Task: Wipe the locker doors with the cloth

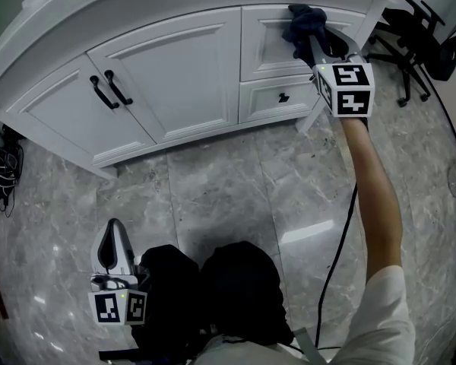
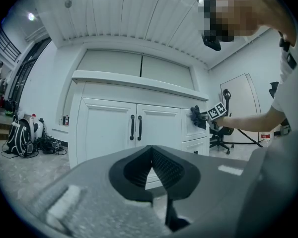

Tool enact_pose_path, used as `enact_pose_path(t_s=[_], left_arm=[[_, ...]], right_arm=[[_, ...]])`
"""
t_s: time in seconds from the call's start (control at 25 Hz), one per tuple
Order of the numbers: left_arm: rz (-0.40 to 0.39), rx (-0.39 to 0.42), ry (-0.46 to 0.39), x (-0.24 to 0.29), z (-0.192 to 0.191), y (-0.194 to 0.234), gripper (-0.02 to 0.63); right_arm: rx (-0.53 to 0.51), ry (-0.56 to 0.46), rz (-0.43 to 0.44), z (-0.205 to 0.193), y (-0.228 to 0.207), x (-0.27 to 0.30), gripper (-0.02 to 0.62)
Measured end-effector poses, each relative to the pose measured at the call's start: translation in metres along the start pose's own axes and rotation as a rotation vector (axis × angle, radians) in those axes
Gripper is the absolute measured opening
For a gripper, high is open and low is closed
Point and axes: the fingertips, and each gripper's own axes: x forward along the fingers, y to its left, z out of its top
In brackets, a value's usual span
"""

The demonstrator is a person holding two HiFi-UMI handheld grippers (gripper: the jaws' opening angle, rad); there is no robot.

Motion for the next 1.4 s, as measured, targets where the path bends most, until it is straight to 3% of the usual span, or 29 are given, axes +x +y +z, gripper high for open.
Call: enact_pose_path(t_s=[0.28, 0.44, 0.84, 1.04, 1.2, 1.4], left_arm=[[-0.005, 0.002, 0.001, 0.002, -0.001, -0.005, 0.002], [-0.006, 0.006, -0.002, 0.003, 0.0, -0.006, 0.002], [0.002, 0.008, 0.005, 0.001, -0.003, -0.001, 0.002], [0.003, 0.009, 0.007, 0.0, -0.004, 0.002, 0.002], [0.002, 0.007, 0.005, -0.001, -0.005, 0.004, 0.002], [-0.003, 0.005, 0.007, -0.002, -0.007, 0.003, 0.002]], right_arm=[[0.013, 0.073, -0.128, -0.036, -0.07, -0.009, 0.07], [0.008, 0.084, -0.157, -0.05, -0.083, -0.01, 0.069], [0.005, 0.171, -0.137, -0.111, -0.052, -0.007, 0.069], [0.066, 0.207, -0.122, -0.143, -0.034, -0.005, 0.069], [0.155, 0.19, -0.107, -0.141, -0.02, -0.005, 0.067], [0.187, 0.15, -0.047, -0.124, 0.02, 0.0, 0.067]])
